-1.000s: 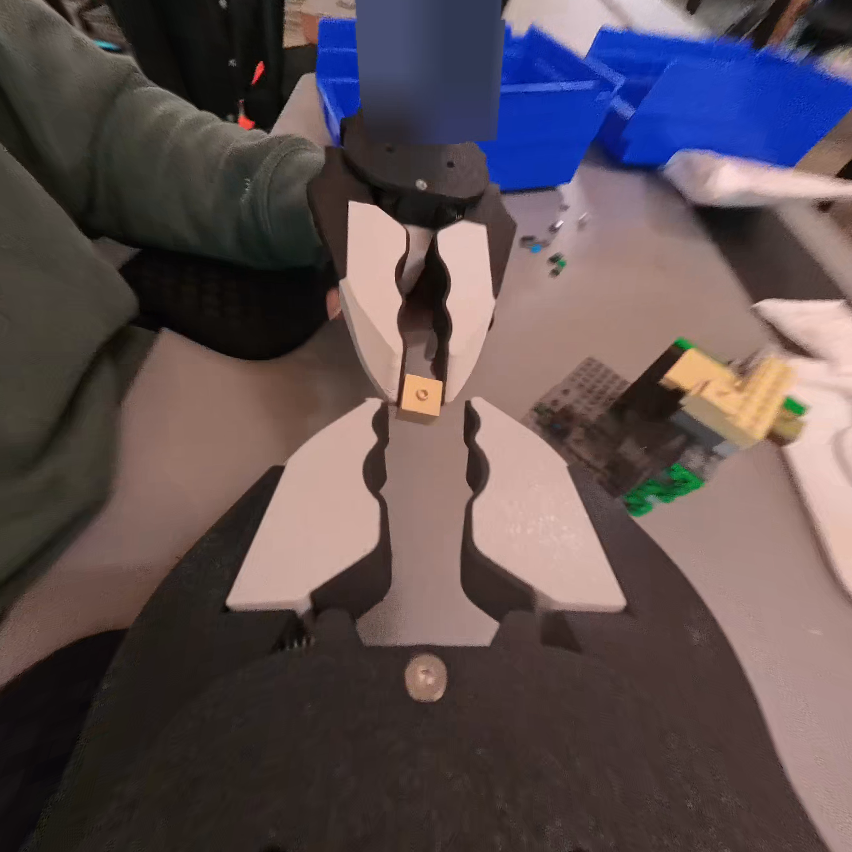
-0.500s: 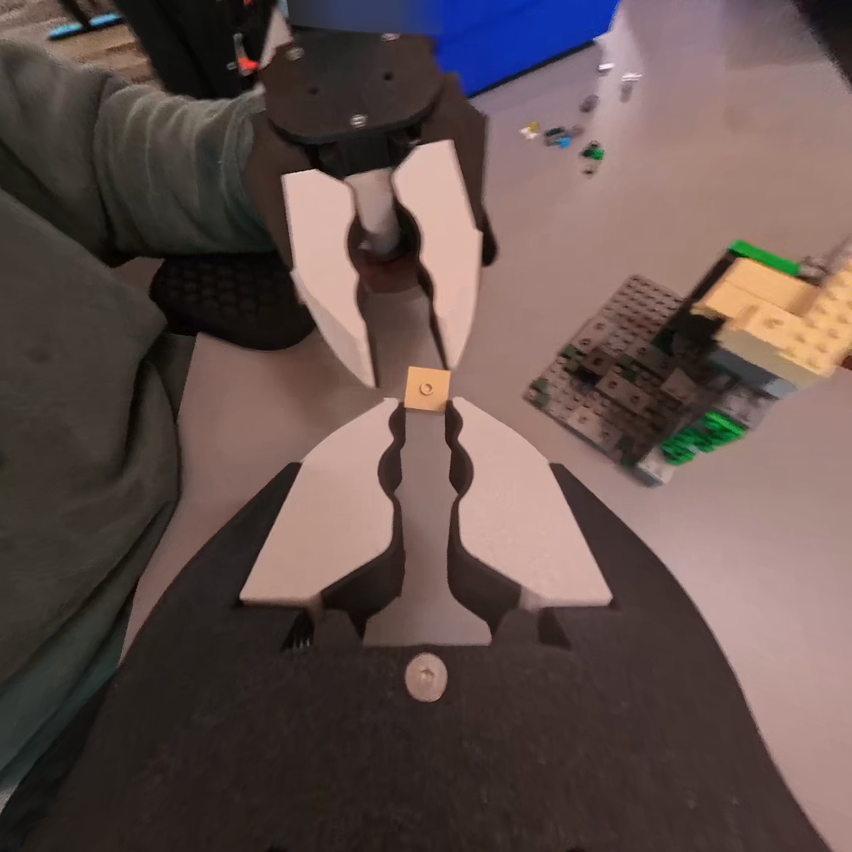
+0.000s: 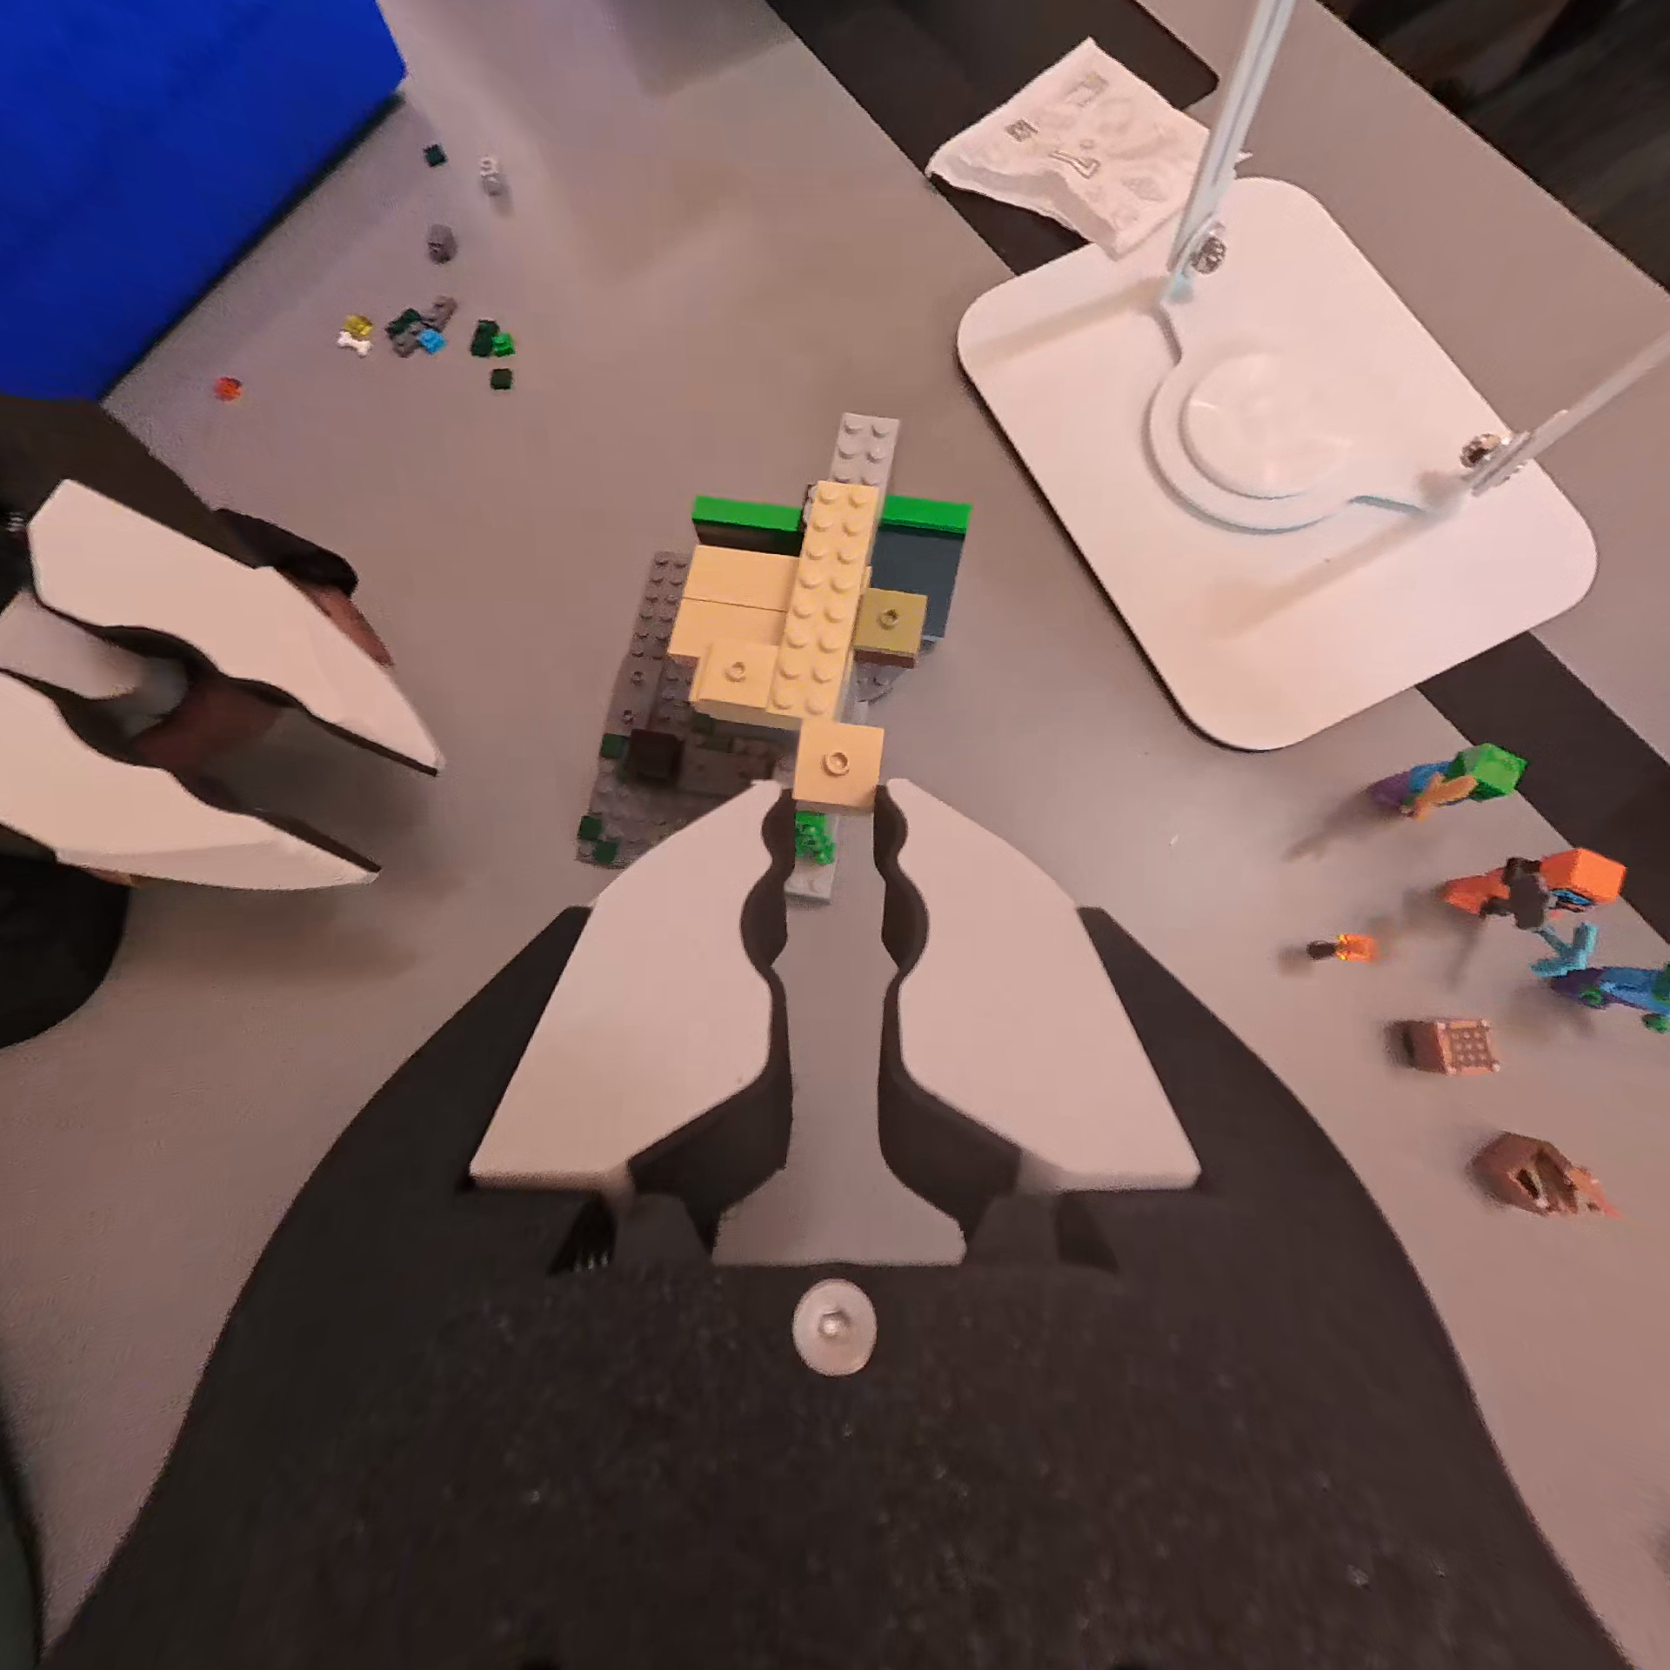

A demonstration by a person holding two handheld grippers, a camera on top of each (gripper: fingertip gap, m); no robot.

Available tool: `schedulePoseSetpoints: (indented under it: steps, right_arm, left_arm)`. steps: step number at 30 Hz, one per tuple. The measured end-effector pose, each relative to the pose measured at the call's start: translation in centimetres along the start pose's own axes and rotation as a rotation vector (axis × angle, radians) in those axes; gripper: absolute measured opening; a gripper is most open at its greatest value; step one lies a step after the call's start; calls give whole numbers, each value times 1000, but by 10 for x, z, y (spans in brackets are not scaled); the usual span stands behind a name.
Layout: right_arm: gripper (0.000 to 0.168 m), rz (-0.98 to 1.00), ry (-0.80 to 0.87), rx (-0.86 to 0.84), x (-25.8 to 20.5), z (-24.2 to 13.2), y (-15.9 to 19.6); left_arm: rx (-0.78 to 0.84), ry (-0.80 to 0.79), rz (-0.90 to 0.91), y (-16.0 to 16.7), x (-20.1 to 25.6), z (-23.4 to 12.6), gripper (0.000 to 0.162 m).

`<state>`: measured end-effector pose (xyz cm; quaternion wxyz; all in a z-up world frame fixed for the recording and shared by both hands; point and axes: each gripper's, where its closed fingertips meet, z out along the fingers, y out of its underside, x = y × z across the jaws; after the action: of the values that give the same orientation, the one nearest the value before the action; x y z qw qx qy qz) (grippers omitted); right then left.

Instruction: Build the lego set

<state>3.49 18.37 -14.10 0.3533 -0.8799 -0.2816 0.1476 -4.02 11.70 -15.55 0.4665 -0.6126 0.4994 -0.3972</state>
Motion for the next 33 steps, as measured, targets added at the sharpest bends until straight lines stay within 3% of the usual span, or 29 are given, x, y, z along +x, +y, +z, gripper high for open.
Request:
schedulePoseSetpoints:
  steps: [33]
  right_arm:
    - [16,3,72,-88,-3,23,11]
  left_arm:
    - [-51,-14,71,7,3,3,21]
